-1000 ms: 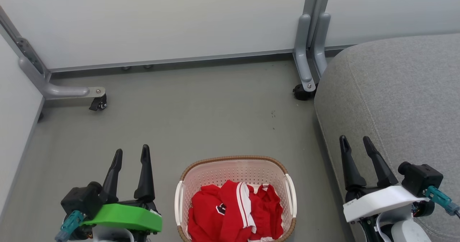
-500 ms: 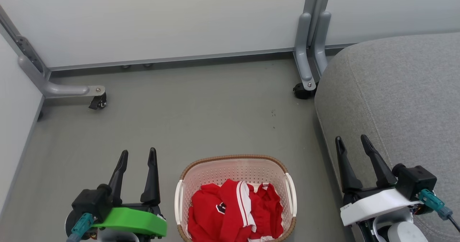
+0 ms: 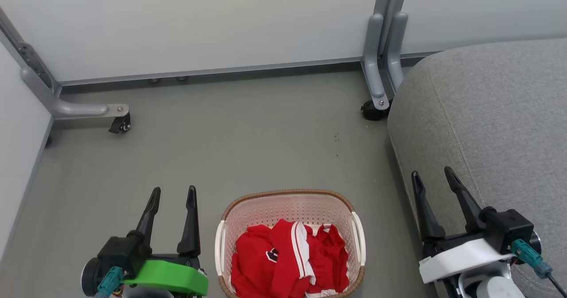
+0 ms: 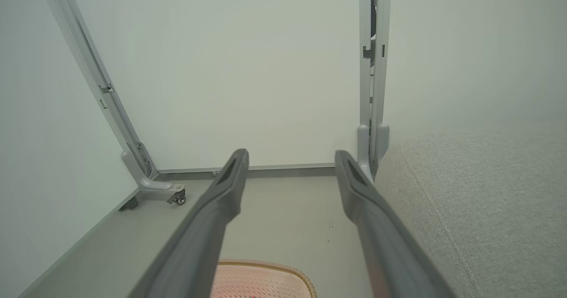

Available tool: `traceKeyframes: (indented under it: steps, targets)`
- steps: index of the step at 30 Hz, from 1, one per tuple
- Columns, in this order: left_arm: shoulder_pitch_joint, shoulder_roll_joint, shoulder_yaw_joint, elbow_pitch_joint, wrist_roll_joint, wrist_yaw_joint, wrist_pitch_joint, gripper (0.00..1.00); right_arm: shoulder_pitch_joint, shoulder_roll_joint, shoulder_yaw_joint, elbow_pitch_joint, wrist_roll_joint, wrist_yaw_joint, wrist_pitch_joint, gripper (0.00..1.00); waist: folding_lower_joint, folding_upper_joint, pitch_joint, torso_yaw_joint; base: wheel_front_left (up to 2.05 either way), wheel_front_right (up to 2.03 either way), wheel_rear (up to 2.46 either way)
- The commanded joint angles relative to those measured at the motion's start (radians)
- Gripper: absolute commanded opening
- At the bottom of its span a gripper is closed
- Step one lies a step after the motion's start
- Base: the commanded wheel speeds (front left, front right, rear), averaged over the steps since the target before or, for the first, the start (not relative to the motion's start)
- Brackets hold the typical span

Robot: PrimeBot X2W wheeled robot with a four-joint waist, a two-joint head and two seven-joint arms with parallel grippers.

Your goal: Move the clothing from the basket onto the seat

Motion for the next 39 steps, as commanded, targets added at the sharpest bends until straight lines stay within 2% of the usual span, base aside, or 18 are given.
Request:
traceKeyframes:
  steps: [1, 10, 30, 39]
  targets:
    - [0.007, 0.007, -0.002, -0.001, 0.025, 0.000, -0.008, 1.00, 0.011, -0.005, 0.003, -0.008, -0.021, 0.000, -0.009, 1.00, 0.0000, 0.0000, 0.001, 0.000, 0.00, 0.00, 0.00]
    - [0.010, 0.007, -0.010, -0.005, 0.082, -0.003, -0.025, 1.00, 0.013, -0.003, 0.010, -0.014, -0.074, 0.000, -0.025, 1.00, 0.0000, 0.0000, 0.006, 0.002, 0.00, 0.00, 0.00]
    - [0.008, 0.007, -0.003, -0.006, 0.083, -0.008, -0.021, 1.00, 0.000, 0.002, 0.022, -0.012, -0.069, 0.000, -0.023, 1.00, 0.0000, 0.0000, 0.020, 0.001, 0.00, 0.00, 0.00]
    - [-0.027, 0.007, -0.010, -0.011, 0.082, -0.006, -0.021, 1.00, -0.027, -0.002, 0.020, -0.024, -0.068, 0.000, -0.023, 1.00, 0.0000, 0.0000, 0.079, 0.001, 0.00, 0.00, 0.00]
